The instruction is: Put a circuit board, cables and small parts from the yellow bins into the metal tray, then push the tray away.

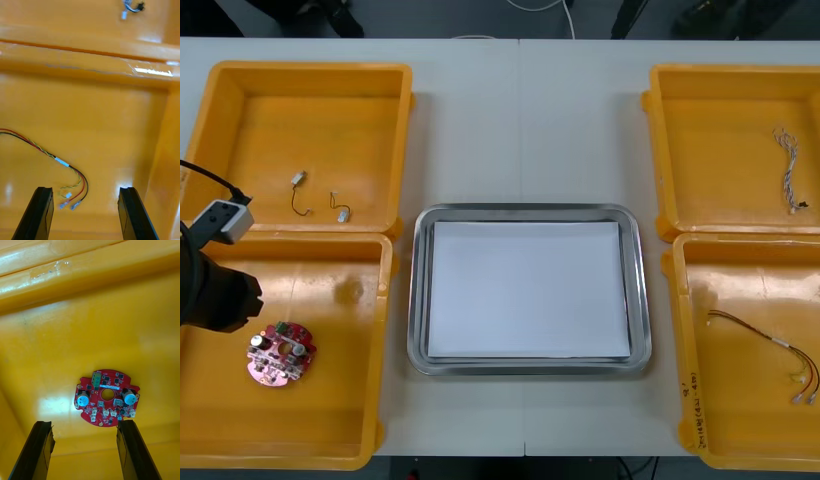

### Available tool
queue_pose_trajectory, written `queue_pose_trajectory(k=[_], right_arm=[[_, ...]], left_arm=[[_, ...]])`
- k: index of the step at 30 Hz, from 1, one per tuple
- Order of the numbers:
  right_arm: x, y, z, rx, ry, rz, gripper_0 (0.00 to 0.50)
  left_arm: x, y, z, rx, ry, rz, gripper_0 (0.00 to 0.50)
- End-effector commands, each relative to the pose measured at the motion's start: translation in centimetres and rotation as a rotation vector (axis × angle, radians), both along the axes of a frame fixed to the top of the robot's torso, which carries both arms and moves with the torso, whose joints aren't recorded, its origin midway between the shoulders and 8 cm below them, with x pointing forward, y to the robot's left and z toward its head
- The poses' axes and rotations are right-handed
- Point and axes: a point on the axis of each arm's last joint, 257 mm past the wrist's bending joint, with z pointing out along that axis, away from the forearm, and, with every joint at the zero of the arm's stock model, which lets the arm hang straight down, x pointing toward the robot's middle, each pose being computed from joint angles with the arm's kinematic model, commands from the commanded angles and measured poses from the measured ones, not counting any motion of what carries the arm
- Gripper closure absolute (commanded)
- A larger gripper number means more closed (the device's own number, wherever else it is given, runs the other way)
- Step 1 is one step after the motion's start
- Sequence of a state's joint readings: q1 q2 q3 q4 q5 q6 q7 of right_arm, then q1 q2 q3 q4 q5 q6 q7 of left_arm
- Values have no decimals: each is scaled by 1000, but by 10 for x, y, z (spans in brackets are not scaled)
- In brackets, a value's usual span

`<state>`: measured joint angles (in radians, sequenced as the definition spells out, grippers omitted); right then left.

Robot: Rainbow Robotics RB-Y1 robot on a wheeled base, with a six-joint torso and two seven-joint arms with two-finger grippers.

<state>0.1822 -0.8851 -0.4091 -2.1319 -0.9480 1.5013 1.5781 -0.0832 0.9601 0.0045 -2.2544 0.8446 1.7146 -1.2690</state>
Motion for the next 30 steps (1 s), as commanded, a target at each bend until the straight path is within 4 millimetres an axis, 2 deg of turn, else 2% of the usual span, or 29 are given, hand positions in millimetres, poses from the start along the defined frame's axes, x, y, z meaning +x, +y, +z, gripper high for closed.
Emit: queue_pose_trajectory(k=[1,7,13,23,30], right_arm=[[15,-12,22,-77,-42,118,0],[22,-7,14,-179,-34,282,0],[18,5,-8,-206,5,393,0],[4,15,-53,-181,99,457,0],[4,24,-66,-181,134,504,0]], left_arm=[[15,13,26,128,-39,-198,0],[15,1,26,119,-40,-287,0],[14,-13,24,81,-43,-346,0],[7,-12,6,33,-7,-347,0],[11,-8,-11,1,5,-326,0]])
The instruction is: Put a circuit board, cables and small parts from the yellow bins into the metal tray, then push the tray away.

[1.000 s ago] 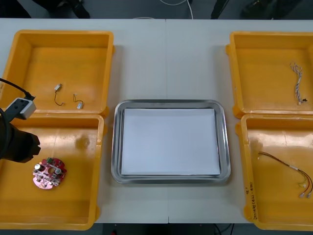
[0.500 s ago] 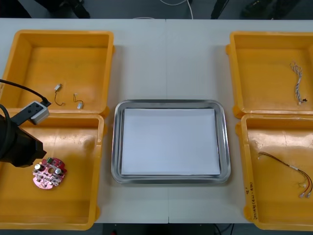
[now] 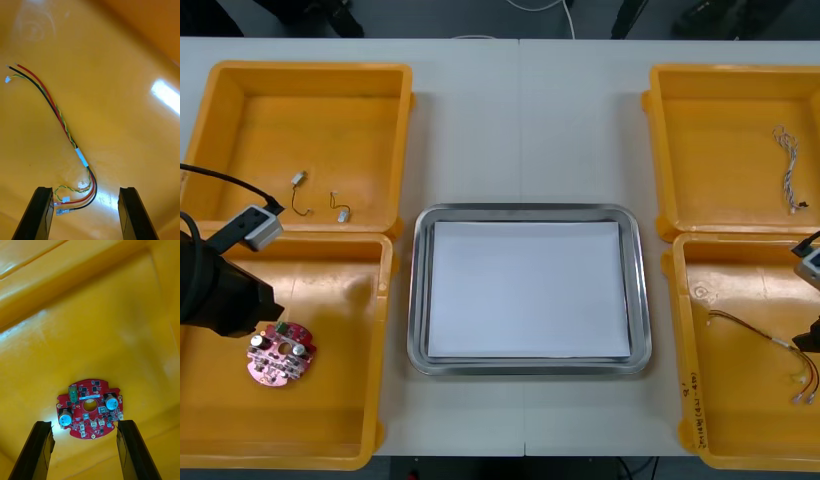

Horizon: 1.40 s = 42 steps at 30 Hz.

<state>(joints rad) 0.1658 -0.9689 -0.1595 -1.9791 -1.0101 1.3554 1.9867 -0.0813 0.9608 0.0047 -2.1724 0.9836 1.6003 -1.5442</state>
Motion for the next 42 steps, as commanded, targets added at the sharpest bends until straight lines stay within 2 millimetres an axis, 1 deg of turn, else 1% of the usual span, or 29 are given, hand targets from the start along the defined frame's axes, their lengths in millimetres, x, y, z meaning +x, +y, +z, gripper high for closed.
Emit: queue_pose_trajectory(k=[1,5,9,14,18,23,32,38,42], right_arm=[[11,-1,3,-51,9,77,0],[18,2,-6,-63,30,101,0],[24,-1,-9,-75,32,114,0],[31,-6,-14,-98,22,137,0],[37,-11,-19,-120,0,151,0],[34,-16,-24,-138,9,154,0],[33,-21,-39,-157,1,152,0],[28,-17,-50,-137,3,142,0],[25,-17,-54,-132,2,141,0]], left_arm=[[5,17,-1,60,-20,-63,0],[7,21,-9,78,-19,-56,0],[10,25,-22,71,-7,-42,0],[11,29,-32,92,-4,-38,0],[8,30,-40,107,8,-39,0],[7,30,-50,118,17,-40,0],[3,29,-65,124,37,-42,0],[3,27,-75,121,39,-39,0],[5,28,-80,130,32,-41,0]])
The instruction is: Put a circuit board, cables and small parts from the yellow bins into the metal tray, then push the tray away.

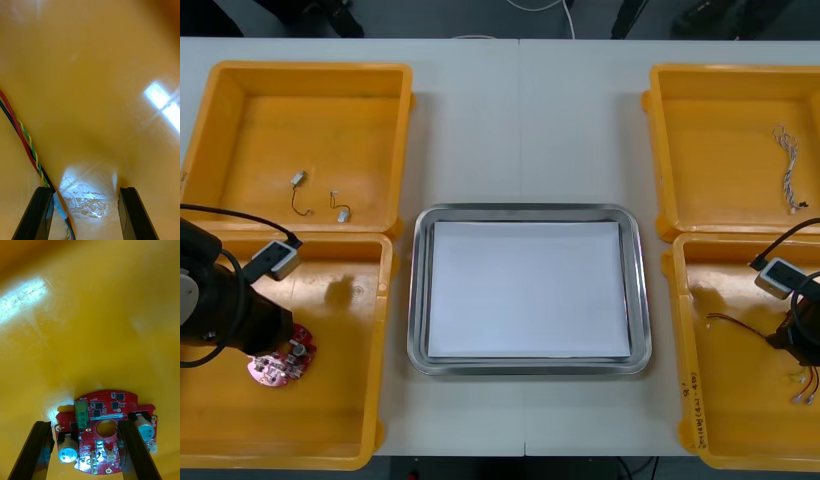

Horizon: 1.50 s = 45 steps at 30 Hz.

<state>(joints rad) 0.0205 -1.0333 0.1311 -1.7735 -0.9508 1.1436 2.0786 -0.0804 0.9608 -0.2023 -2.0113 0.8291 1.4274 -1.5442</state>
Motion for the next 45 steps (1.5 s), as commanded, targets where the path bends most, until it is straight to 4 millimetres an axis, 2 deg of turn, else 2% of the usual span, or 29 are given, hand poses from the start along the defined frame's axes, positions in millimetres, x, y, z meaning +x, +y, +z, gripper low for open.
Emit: queue_pose_trajectory(k=[1,7,11,17,22,31,45], right_arm=[[-9,-11,-6,-31,8,16,0],[-8,-7,-2,-25,0,23,0],[-2,-8,16,-32,-20,27,0],[-7,-7,38,-53,0,39,0],[-11,-6,34,-50,12,40,0],[-22,0,16,-31,31,33,0],[-22,10,3,-24,21,26,0]], left_arm=[[-2,9,-9,62,-3,-81,0],[-3,8,-13,59,3,-81,0],[-3,5,-16,56,-1,-87,0],[-2,3,-17,51,-6,-82,0],[-3,3,-19,46,2,-80,0],[-3,3,-21,43,4,-76,0],[2,-2,-23,37,-13,-73,0]])
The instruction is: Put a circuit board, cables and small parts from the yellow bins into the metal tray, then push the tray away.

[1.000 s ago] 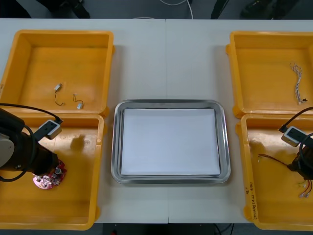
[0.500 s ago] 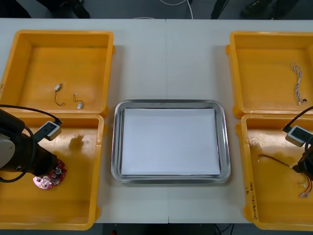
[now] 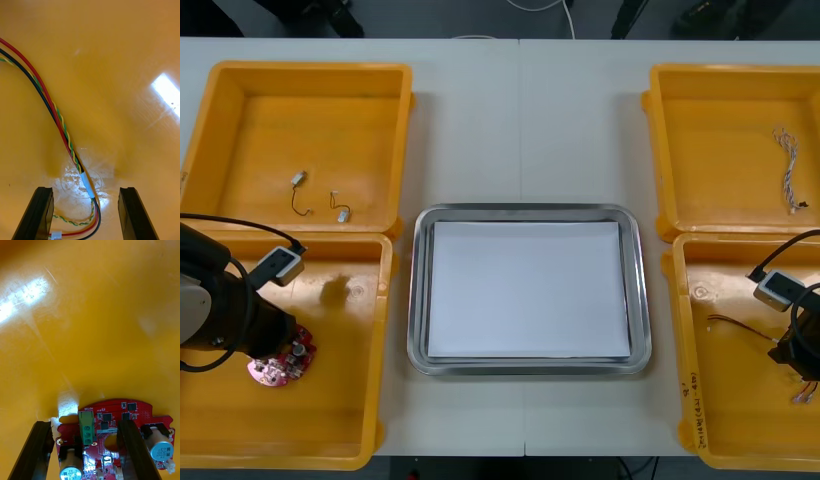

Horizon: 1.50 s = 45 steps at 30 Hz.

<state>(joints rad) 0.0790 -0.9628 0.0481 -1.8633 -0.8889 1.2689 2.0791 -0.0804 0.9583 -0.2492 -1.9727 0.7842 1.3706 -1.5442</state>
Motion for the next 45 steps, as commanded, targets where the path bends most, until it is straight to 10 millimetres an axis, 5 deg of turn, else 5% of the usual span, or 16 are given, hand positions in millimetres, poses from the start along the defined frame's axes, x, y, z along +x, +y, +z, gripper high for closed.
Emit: queue_pose_trajectory(k=[1,4,8,24,37,39,41,45], right_arm=[[1,0,2,-14,-22,28,0],[1,-1,2,-18,-30,28,0],[2,-4,1,-28,-40,28,0],[3,2,-10,4,-67,7,0],[7,2,-17,25,-81,-11,0],[7,1,-17,24,-81,-12,255],[7,1,-17,24,-81,-12,389],[7,1,-17,24,-81,-12,466]], left_arm=[[-2,-7,-7,16,-2,-75,0],[-1,-7,-7,16,-4,-74,30],[-2,-8,-7,16,-4,-76,498],[1,-14,-5,2,-9,-85,500],[4,-13,50,23,-21,-73,500],[2,-16,61,27,-24,-71,500],[0,-18,69,31,-24,-75,500],[-3,-34,90,23,-32,-60,500]])
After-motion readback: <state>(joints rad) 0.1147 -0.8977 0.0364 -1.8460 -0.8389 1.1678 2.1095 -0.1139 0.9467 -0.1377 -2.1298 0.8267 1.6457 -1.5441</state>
